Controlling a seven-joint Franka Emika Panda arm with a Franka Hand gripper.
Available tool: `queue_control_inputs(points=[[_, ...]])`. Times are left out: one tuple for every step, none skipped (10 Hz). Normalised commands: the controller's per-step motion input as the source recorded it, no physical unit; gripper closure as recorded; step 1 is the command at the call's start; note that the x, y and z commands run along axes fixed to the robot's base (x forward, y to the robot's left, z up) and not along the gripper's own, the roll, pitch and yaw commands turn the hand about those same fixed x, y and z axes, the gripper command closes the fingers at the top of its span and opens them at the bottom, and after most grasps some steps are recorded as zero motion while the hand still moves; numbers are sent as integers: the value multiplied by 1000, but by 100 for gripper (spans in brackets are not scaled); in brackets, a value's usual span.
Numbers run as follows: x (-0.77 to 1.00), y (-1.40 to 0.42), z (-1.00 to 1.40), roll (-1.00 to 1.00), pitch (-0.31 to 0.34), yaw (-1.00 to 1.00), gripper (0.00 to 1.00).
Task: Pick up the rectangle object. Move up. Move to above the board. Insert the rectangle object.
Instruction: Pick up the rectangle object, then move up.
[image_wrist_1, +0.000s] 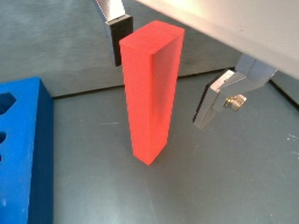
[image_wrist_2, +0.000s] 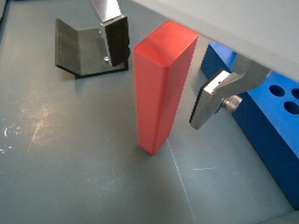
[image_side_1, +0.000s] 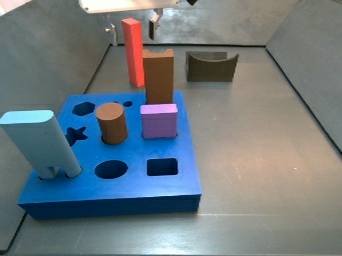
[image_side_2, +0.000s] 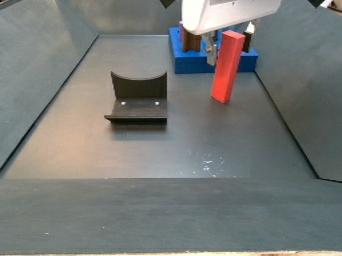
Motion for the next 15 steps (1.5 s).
queue_control_inputs(points=[[-17, 0, 0, 0, -19, 0, 0], [0, 0, 0, 0, 0, 0, 0], [0, 0, 0, 0, 0, 0, 100], [0, 0, 0, 0, 0, 0, 100], [0, 0, 0, 0, 0, 0, 100], [0, 0, 0, 0, 0, 0, 100], [0, 0, 0, 0, 0, 0, 100], [0, 0, 0, 0, 0, 0, 100], [0, 0, 0, 0, 0, 0, 100], [0, 0, 0, 0, 0, 0, 100], [0, 0, 0, 0, 0, 0, 100], [0, 0, 0, 0, 0, 0, 100], [0, 0, 0, 0, 0, 0, 100], [0, 0, 833, 0, 0, 0, 100], [31, 56, 817, -2, -7, 35, 100]])
